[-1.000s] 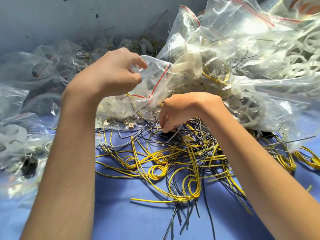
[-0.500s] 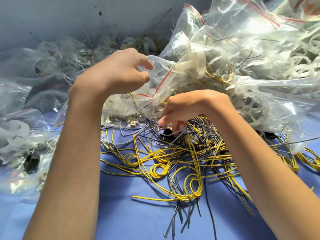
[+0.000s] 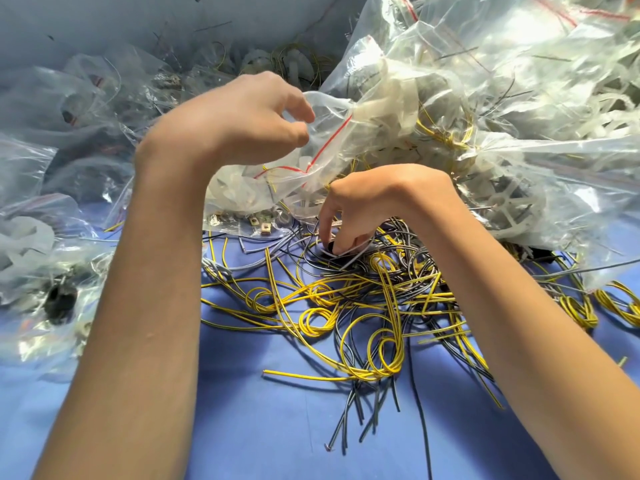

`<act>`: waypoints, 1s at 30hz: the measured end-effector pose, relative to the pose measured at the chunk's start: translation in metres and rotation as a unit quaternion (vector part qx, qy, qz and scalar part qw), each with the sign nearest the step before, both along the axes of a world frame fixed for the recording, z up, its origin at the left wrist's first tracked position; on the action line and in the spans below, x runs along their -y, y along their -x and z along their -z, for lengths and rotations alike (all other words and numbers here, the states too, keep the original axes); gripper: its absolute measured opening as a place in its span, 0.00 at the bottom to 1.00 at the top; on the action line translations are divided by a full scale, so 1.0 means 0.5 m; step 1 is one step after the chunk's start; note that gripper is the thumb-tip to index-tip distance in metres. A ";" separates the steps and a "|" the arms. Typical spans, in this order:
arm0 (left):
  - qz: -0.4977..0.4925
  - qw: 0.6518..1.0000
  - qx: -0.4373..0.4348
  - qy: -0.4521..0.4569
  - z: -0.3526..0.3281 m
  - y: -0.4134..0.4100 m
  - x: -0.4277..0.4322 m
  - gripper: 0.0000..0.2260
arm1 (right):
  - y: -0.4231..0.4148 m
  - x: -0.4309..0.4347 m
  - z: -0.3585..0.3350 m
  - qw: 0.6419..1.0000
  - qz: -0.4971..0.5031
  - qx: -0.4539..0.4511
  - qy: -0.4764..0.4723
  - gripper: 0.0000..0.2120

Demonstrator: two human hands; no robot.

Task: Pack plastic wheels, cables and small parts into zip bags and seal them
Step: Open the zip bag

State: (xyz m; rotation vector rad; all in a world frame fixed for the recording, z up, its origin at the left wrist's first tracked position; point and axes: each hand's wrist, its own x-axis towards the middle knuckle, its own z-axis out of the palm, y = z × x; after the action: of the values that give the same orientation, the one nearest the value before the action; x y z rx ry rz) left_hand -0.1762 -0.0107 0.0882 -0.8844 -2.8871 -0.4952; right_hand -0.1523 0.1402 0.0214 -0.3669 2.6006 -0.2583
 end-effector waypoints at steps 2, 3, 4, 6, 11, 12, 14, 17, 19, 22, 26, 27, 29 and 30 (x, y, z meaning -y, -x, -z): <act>0.003 1.000 0.005 0.004 0.002 0.000 -0.001 0.14 | 0.000 0.003 0.001 1.000 -0.009 -0.009 -0.023 0.09; 0.006 1.000 0.006 0.006 0.002 0.000 -0.002 0.14 | 0.000 0.004 0.002 0.999 -0.009 -0.016 -0.031 0.11; 0.008 1.000 0.006 0.007 0.002 0.000 -0.002 0.14 | 0.000 0.006 0.003 0.999 -0.008 -0.022 -0.035 0.11; 0.009 1.000 0.004 0.006 0.002 -0.003 -0.002 0.14 | -0.001 0.011 0.006 0.999 -0.015 -0.025 -0.039 0.11; 0.012 1.000 0.007 -0.002 0.001 -0.008 0.002 0.14 | -0.001 0.007 -0.002 0.998 -0.015 -0.056 -0.028 0.08; 0.015 1.000 0.008 -0.006 0.000 -0.007 0.004 0.15 | -0.002 0.003 -0.008 0.997 -0.010 -0.068 -0.020 0.07; 0.018 1.000 0.007 -0.019 0.000 -0.005 0.008 0.15 | -0.004 -0.003 -0.016 0.995 -0.006 -0.099 -0.003 0.07; 0.018 0.999 -0.001 -0.039 -0.001 -0.006 0.013 0.17 | -0.009 -0.009 -0.025 0.992 0.010 -0.114 0.061 0.06; 0.018 0.999 -0.009 -0.043 -0.003 -0.006 0.015 0.18 | -0.014 -0.013 -0.032 0.988 0.029 -0.103 0.109 0.05; 0.012 0.999 -0.026 -0.043 -0.004 -0.004 0.019 0.19 | -0.018 -0.021 -0.048 0.982 0.028 -0.142 0.120 0.05; 0.000 0.997 -0.044 -0.056 -0.009 -0.005 0.025 0.20 | -0.030 -0.043 -0.076 0.963 0.040 -0.217 0.155 0.08; 0.003 0.997 -0.046 -0.060 -0.010 -0.007 0.026 0.20 | -0.032 -0.047 -0.080 0.956 0.038 -0.240 0.162 0.09; 0.007 0.996 -0.046 -0.072 -0.012 -0.010 0.025 0.21 | -0.035 -0.052 -0.089 0.939 0.037 -0.296 0.171 0.10; 0.007 0.996 -0.047 -0.077 -0.013 -0.012 0.024 0.21 | -0.036 -0.053 -0.095 0.928 0.040 -0.322 0.184 0.09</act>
State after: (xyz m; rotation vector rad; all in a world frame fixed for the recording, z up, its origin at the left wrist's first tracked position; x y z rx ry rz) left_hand -0.1702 -0.0229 0.0947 -0.8799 -2.7163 -0.6488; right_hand -0.1343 0.1668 0.0690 -0.5506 3.2148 -0.7764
